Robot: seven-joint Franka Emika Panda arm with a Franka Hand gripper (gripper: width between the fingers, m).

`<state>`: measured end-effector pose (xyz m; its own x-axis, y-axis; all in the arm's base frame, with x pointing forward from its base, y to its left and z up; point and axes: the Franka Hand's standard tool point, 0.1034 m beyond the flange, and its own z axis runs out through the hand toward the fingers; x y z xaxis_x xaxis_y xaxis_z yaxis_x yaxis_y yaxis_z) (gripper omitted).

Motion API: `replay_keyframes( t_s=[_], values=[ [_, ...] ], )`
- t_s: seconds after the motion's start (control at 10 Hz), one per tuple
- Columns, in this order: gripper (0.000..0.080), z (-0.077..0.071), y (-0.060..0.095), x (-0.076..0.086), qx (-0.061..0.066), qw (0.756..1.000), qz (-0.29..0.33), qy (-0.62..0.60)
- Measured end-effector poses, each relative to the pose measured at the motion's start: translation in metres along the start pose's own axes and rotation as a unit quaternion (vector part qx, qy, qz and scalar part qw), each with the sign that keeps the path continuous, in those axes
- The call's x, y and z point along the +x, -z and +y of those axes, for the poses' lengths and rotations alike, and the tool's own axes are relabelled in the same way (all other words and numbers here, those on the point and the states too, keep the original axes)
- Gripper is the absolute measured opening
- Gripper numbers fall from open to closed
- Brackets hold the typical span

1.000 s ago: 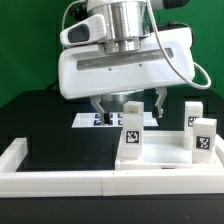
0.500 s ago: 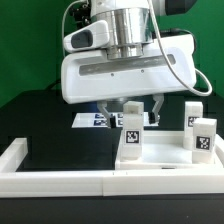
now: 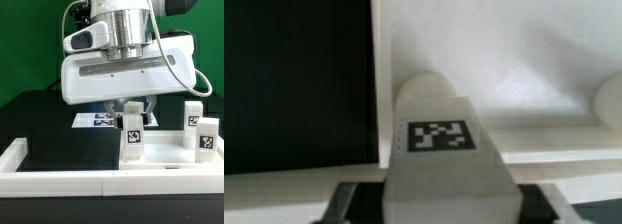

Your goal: Assemble square table

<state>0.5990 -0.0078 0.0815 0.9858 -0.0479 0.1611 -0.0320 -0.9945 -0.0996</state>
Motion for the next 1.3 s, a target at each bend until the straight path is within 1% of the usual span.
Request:
replay_keyframes(
  t_s=[0.1,0.3,0.4,0.5,0.7,0.8,0.9,1.1,1.2,1.3],
  values=[
    [0.0290,0.000,0.000,0.000,0.001,1.000,0.000,-0.011],
    [0.0290,-0.002,0.000,0.000,0.006,0.997,0.004,-0.082],
    [0.0290,-0.007,-0.001,0.001,0.008,0.988,0.021,-0.155],
    [0.0290,-0.009,-0.001,0.001,0.009,0.980,0.030,-0.198],
    [0.0293,-0.010,-0.001,0.002,0.008,0.951,0.042,-0.305],
    [0.0294,-0.010,-0.001,0.002,0.010,0.930,0.042,-0.364],
    [0.0294,-0.010,-0.002,0.002,0.011,0.907,0.041,-0.418],
    [0.0297,-0.012,-0.003,0.002,0.011,0.848,0.043,-0.527],
    [0.0298,-0.012,-0.003,0.002,0.009,0.837,0.043,-0.545],
    [0.0298,-0.011,-0.003,0.002,0.012,0.825,0.041,-0.564]
  ],
)
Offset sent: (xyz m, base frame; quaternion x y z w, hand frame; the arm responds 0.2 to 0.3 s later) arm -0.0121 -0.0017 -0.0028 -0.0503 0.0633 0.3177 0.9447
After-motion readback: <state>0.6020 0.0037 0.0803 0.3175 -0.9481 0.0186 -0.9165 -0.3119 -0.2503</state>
